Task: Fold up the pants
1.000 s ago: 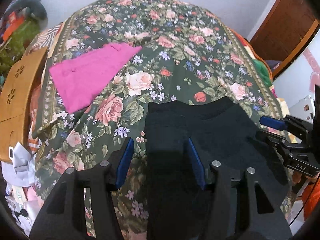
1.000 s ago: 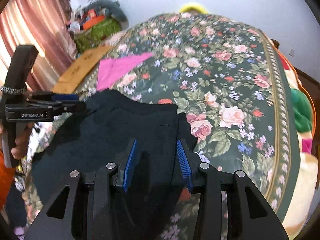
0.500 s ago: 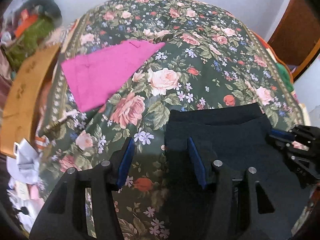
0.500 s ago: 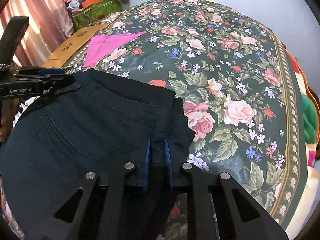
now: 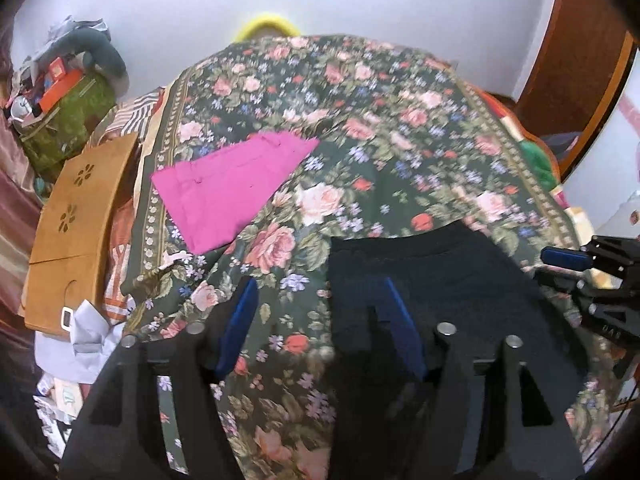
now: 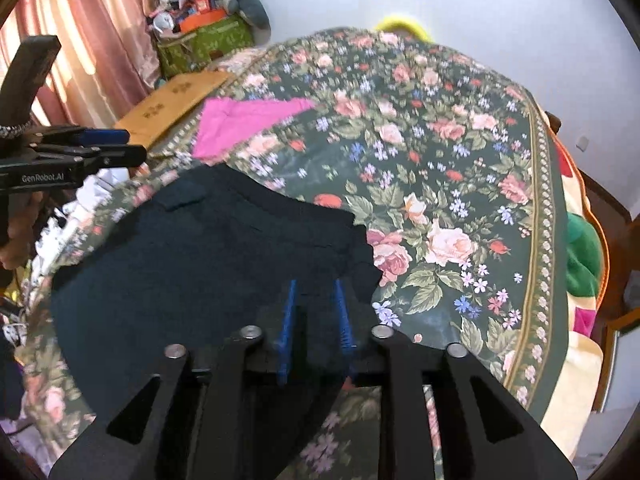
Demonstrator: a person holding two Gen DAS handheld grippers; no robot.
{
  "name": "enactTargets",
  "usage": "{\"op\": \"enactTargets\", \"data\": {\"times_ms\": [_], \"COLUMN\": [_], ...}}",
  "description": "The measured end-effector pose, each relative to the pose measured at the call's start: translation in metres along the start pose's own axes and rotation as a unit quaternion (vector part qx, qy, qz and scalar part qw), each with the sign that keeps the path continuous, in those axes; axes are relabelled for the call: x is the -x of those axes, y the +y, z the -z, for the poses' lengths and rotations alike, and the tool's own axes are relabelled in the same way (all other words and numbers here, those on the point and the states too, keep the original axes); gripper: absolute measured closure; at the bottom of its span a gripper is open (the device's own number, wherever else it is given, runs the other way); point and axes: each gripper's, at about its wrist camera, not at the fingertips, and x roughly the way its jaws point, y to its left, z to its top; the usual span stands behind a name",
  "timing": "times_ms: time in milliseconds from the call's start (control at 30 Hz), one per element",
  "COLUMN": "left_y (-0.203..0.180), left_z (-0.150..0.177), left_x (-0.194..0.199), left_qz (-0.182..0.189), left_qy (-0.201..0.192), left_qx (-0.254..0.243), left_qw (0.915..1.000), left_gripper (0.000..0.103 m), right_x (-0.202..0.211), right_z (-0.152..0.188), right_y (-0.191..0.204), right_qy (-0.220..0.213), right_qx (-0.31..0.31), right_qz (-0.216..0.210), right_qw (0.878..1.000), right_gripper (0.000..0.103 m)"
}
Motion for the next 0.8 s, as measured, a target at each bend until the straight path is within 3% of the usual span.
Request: {"op": "enactTargets", "data": {"times_ms": [67, 167, 433, 800], "left_y": [-0.004, -0.01, -0.009, -0.025], "left_z": [0.004, 0.012, 0.037, 0.048], "left_x": [0.006, 0.009, -0.018, -0.067], "left_qz": [0.013, 0.032, 0.059, 0.117], "left_qy": [-0.001, 0.009, 0.08, 0.157], "left_qx": [0.005, 0.011, 0.04, 0.062], "left_qw": [0.9999, 0.9994, 0.9943, 0.9787], "left_gripper": [0.029, 0.023, 0.021, 0.019], "right_x": [0.011, 0.018, -0.006, -0.047], "right_z": [0.002, 0.007, 0.032, 0.048], "right_y": [0.004, 0.006, -0.008, -0.023], "right_qy": [-0.014, -0.025, 0.026, 0.076], "right_qx": [-0.005, -0.016, -0.084, -0.161], "right_qz": [0.001, -0.003, -0.039, -0.132], "right_qw": [1.0, 1.0, 0.995, 0.975], "right_gripper": [0.043, 0.027, 0.026, 0.026]}}
